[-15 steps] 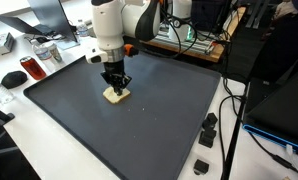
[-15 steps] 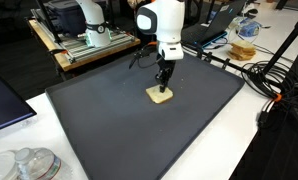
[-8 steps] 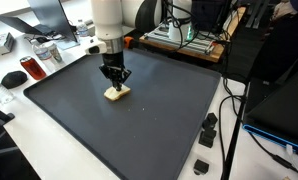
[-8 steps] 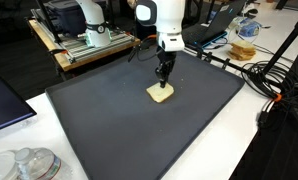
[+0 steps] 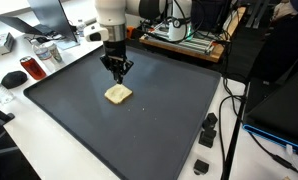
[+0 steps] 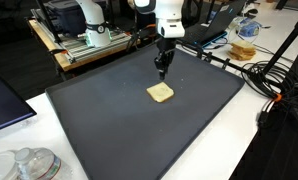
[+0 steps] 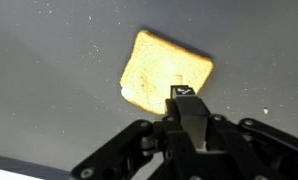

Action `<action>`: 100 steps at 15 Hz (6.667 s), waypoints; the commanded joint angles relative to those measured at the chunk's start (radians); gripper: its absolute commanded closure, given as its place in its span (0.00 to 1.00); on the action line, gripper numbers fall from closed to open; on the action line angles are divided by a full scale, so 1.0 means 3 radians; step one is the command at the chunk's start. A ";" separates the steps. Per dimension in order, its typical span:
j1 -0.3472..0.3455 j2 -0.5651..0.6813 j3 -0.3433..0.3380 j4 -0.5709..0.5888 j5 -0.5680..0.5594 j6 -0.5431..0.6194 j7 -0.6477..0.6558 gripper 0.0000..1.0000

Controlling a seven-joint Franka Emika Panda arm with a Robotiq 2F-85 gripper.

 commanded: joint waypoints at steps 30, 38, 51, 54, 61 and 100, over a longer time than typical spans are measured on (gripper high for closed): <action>0.0498 0.1262 -0.0085 0.2245 -0.0330 -0.1802 0.1778 0.95; 0.0022 0.1675 0.0011 0.2894 0.0159 -0.2130 0.0866 0.95; -0.0827 0.1886 0.0337 0.3221 0.0920 -0.2522 -0.0572 0.95; -0.1005 0.1885 0.0413 0.3124 0.1067 -0.2438 -0.0937 0.95; -0.1432 0.1734 0.0573 0.2667 0.1431 -0.2239 -0.1729 0.95; -0.0986 -0.0723 0.0930 -0.0949 0.7881 0.1357 -0.6620 0.95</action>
